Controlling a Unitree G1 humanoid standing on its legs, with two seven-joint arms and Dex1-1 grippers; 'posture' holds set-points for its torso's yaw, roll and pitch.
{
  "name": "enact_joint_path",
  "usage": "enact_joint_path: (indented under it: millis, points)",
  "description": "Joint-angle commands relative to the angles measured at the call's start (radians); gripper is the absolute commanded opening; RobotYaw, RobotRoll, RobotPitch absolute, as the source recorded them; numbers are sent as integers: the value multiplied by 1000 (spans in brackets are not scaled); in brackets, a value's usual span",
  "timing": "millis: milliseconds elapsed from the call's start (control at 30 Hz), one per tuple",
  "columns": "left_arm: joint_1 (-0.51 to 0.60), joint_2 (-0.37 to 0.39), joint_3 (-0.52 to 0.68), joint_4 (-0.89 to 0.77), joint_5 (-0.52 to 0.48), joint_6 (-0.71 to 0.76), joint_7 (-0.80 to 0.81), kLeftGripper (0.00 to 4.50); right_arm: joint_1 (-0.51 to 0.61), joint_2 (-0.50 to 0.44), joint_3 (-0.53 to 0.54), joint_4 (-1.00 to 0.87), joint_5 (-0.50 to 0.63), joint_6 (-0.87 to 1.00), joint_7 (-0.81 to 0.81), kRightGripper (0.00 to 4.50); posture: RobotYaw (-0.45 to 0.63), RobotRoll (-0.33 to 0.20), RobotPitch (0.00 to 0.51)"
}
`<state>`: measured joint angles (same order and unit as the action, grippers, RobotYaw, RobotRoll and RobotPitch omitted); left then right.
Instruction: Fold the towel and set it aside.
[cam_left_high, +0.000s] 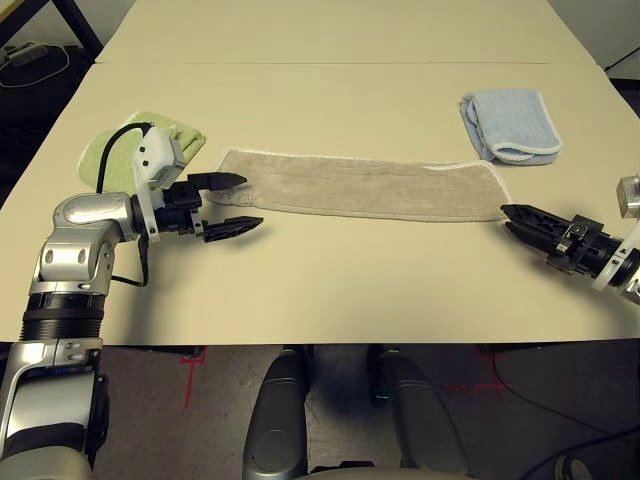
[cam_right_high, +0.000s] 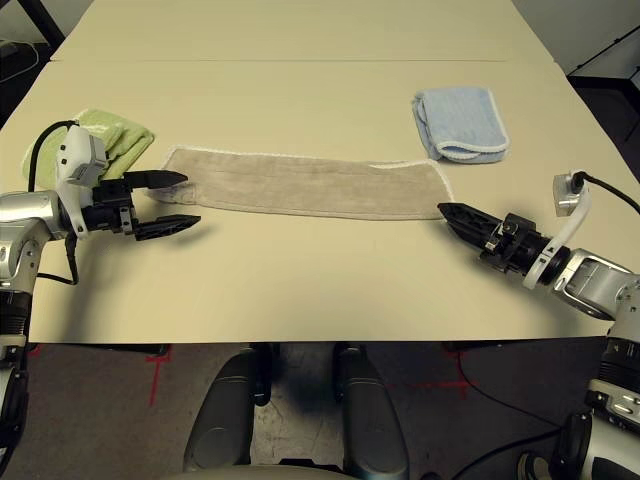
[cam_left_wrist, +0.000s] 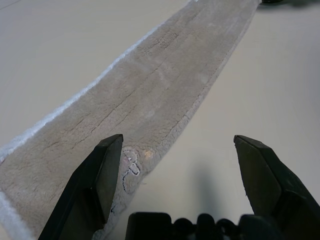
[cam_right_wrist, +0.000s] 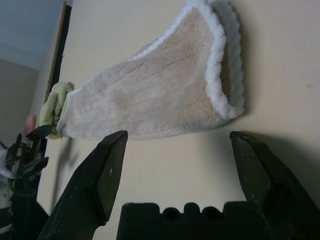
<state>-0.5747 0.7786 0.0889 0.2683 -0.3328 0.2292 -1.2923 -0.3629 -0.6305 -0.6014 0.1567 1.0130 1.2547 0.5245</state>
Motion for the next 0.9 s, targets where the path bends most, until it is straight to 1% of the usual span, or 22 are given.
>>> enact_joint_path:
  millis: [33,200,367,567,833,900]
  points:
    - [7,2,-12,-11,-7,2,-7,4500,-2,11,-8,-12,1,11,-45,4471,117,0,252]
    - [0,3,-14,-3,-3,-1,-9,4500,-16,36,3,-12,-8,1,-80,4471,117,0,250]
    - [-7,3,-16,-1,-2,0,-11,4500,-17,51,36,-10,-46,-12,-122,4471,118,0,250]
    - [-13,4,-19,3,-1,1,-13,4500,-50,109,10,9,-47,-41,-202,4471,117,0,248]
    - [-16,6,-20,-1,-2,6,-13,4500,-69,125,19,17,-54,-69,-229,4471,118,0,248]
    - [-16,7,-20,-2,-2,7,-13,4500,-71,122,22,20,-55,-70,-228,4091,118,0,248]
